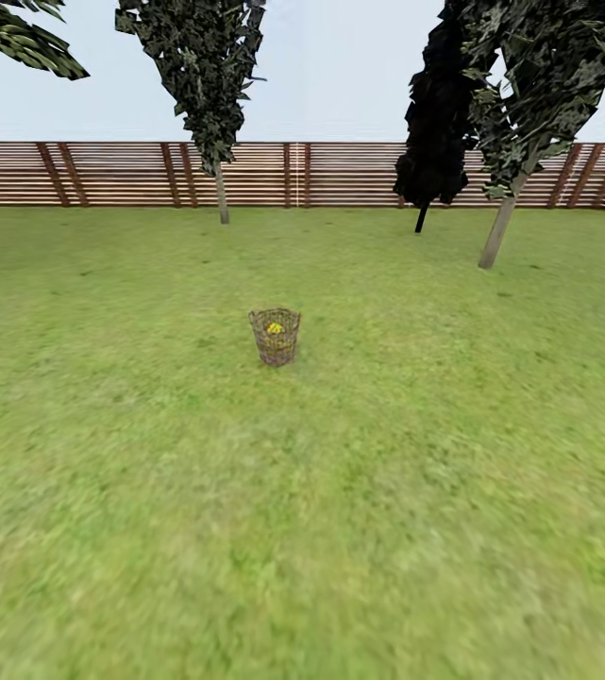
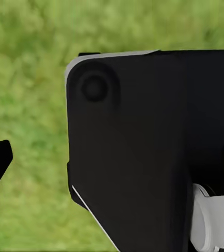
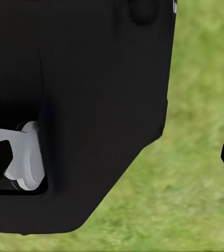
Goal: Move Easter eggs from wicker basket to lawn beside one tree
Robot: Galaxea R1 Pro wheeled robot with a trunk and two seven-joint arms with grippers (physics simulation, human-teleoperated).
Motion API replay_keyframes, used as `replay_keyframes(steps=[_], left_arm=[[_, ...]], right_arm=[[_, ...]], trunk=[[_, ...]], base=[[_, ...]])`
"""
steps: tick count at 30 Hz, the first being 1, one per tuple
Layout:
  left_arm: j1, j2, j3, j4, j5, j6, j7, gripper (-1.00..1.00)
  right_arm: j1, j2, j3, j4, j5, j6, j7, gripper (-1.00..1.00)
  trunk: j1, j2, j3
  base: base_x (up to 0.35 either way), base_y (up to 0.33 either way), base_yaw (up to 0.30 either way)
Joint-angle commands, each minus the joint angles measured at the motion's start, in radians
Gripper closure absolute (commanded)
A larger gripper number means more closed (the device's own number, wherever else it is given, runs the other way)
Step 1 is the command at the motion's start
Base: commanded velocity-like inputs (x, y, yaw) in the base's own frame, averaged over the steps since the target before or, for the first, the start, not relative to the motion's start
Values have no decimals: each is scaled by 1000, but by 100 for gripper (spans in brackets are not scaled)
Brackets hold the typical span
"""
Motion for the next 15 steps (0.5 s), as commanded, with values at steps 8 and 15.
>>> replay_keyframes(steps=[8,15], left_arm=[[0,0,0,1,0,-3,-2,-100],[0,0,0,1,0,-3,-2,-100]], right_arm=[[0,0,0,-1,2,-2,0,-100],[0,0,0,-1,2,-2,0,-100]], trunk=[[1,-1,12],[1,-1,23]], base=[[177,0,0],[177,0,0]])
